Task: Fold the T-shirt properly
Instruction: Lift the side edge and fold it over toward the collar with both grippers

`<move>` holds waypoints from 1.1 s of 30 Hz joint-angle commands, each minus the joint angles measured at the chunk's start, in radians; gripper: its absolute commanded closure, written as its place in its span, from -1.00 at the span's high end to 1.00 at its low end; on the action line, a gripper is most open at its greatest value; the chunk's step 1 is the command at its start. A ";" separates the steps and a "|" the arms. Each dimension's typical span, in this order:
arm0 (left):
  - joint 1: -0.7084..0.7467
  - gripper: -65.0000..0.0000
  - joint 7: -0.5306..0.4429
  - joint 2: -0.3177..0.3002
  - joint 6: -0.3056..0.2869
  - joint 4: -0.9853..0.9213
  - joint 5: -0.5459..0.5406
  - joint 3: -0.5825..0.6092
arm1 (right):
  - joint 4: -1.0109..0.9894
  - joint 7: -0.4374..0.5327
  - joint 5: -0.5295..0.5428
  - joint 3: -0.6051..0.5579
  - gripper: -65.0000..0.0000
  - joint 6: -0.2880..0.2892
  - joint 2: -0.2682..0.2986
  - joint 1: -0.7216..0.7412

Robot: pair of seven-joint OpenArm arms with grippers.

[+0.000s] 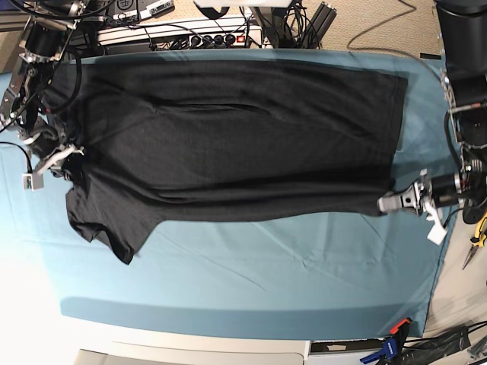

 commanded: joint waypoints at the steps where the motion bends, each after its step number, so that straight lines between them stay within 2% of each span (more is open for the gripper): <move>1: -0.013 -1.00 -0.002 -0.029 -0.005 0.032 -0.031 -0.003 | 0.018 0.026 0.016 0.009 -1.00 0.001 0.032 0.003; 9: 0.116 -1.00 -0.001 -0.050 -0.005 0.205 -0.031 -0.003 | 0.018 0.014 0.011 0.009 -1.00 0.001 0.075 -0.037; 15: 0.152 -1.00 -0.002 -0.054 -0.005 0.260 -0.031 -0.003 | 0.018 0.008 0.008 0.009 -1.00 0.001 0.118 -0.037; 19: 0.152 -1.00 -0.002 -0.058 -0.005 0.260 -0.031 -0.024 | 0.018 -0.007 0.009 0.009 -1.00 0.001 0.123 -0.048; 25: 0.152 -1.00 0.004 -0.061 -0.005 0.260 -0.031 -0.122 | 0.018 -0.004 0.009 0.009 -1.00 0.001 0.123 -0.102; 33: 0.186 -1.00 0.004 -0.080 -0.005 0.260 -0.031 -0.130 | 0.017 -0.004 0.008 0.009 -1.00 0.001 0.123 -0.130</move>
